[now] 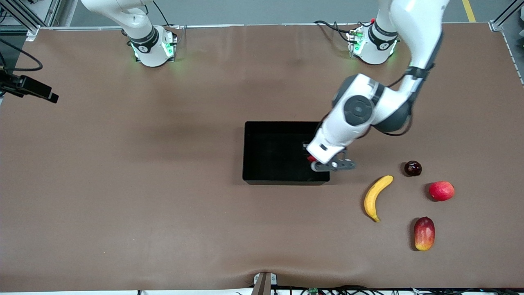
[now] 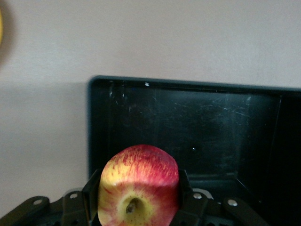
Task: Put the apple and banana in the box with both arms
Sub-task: 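Carry the apple into the black tray and open the left gripper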
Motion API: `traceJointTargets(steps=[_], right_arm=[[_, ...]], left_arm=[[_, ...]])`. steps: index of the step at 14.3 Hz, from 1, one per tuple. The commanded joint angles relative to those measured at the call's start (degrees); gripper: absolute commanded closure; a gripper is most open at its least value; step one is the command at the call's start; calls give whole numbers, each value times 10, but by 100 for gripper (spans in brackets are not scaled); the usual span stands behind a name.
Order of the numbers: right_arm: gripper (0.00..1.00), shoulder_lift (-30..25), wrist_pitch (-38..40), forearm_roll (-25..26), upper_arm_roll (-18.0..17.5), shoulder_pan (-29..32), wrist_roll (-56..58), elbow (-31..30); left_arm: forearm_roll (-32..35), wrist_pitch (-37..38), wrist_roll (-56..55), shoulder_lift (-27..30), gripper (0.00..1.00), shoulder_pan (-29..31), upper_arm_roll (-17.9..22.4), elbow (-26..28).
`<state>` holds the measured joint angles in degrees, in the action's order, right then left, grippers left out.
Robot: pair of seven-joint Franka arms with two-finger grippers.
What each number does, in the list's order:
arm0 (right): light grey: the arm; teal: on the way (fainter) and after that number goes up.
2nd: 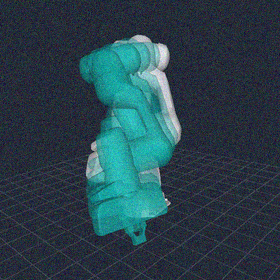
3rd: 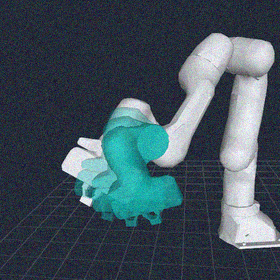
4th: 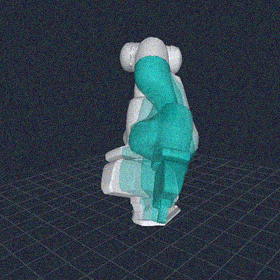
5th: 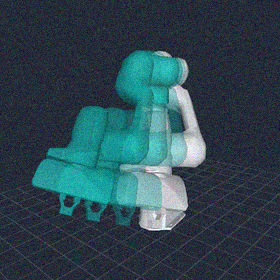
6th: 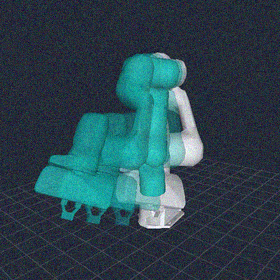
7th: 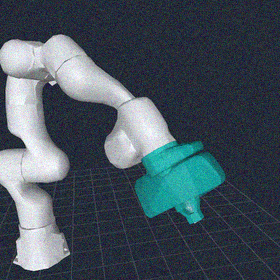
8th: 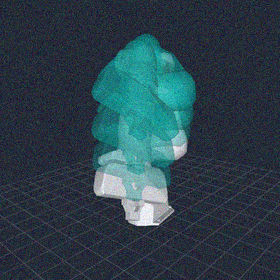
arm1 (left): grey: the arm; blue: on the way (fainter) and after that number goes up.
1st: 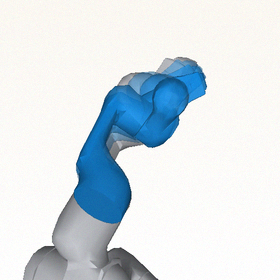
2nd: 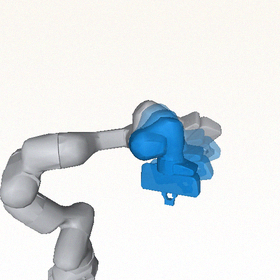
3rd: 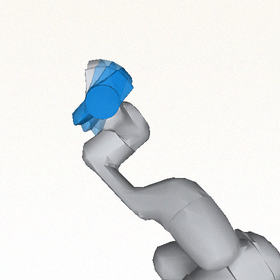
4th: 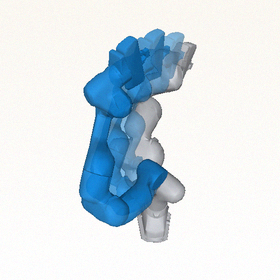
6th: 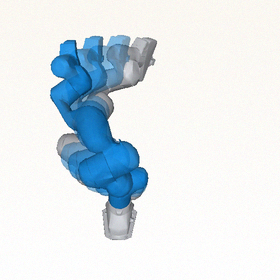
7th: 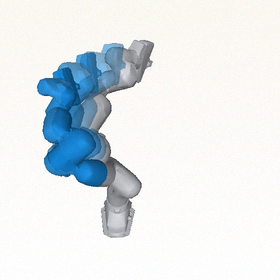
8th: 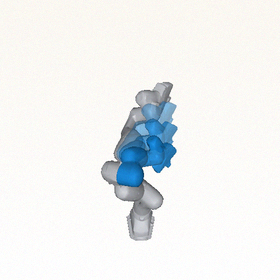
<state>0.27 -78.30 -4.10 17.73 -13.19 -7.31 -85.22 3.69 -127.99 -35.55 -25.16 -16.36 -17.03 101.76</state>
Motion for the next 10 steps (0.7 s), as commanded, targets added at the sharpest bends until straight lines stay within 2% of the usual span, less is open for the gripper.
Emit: traceJointTargets(steps=[1,3,5,8,10], right_arm=[[0,-41,-27,15,-7,1,34,-66],[0,-39,-31,18,-8,0,48,-63],[0,-37,-44,48,-11,-5,78,-62],[0,-33,-69,43,6,37,177,-61],[0,-31,-74,44,7,41,208,-58]], left_arm=[[25,-57,-40,3,100,-22,3,47],[29,-57,-60,-10,100,-32,3,47],[40,-58,-98,-30,100,-48,4,49],[103,-58,-160,-54,100,-57,3,49],[120,-58,-167,-65,100,-58,2,49]])
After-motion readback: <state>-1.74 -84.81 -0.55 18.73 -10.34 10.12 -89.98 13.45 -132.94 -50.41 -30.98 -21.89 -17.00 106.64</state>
